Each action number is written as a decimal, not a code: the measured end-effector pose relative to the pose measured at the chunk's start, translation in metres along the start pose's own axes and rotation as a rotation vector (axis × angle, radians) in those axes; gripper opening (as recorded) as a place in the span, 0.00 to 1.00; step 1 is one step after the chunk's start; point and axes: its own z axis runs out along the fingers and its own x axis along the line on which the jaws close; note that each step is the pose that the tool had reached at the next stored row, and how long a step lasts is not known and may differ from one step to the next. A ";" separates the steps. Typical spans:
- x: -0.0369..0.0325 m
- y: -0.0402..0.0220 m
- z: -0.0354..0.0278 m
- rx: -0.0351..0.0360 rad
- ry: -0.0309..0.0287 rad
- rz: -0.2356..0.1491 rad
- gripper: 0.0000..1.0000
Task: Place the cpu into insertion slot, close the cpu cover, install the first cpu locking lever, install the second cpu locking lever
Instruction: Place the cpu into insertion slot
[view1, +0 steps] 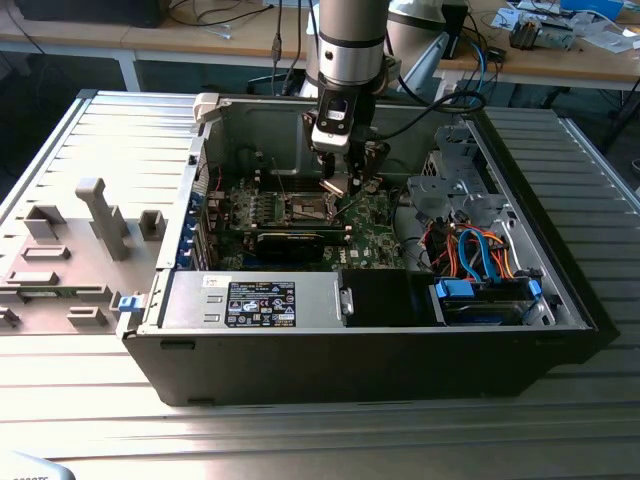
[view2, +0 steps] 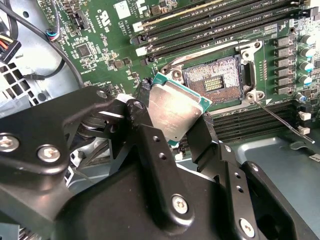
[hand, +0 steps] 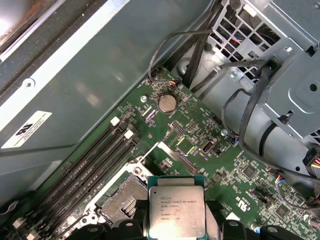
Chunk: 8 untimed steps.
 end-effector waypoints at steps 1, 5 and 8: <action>0.0000 0.0000 0.0000 0.0001 0.0000 0.001 0.54; 0.0000 0.0000 0.0000 0.0002 -0.0001 0.004 0.54; 0.0000 0.0000 0.0000 0.0003 -0.0002 0.006 0.54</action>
